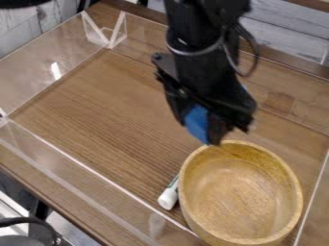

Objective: Put the blue block in the brown bowl

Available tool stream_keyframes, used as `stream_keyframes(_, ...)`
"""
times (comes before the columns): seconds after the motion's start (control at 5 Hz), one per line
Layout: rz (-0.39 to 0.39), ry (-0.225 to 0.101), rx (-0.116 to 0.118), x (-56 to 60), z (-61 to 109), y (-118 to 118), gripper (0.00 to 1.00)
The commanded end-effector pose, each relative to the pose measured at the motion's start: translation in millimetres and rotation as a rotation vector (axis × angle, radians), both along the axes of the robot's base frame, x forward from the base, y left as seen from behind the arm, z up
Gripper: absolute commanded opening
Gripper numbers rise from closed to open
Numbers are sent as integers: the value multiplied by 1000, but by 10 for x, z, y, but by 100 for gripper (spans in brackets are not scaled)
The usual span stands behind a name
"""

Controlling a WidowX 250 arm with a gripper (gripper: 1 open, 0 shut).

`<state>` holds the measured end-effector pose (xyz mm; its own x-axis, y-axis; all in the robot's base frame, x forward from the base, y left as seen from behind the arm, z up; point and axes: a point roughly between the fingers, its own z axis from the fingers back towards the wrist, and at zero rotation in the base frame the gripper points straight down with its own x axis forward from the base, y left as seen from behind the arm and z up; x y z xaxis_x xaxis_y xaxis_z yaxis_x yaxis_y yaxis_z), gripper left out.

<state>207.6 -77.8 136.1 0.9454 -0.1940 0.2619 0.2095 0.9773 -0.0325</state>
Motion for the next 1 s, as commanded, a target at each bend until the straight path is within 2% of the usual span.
stream_keyframes(0.0,8,-32,-19,-31,69,-214,0)
stream_keyframes(0.2,17,-22,-27,-67,20,-370,0)
stream_keyframes(0.4,19,-14,-28,-108,-47,-436,0)
stream_keyframes(0.6,21,-9,-30,-103,-120,-442,0)
stream_keyframes(0.8,35,5,-32,-94,-146,-433,100)
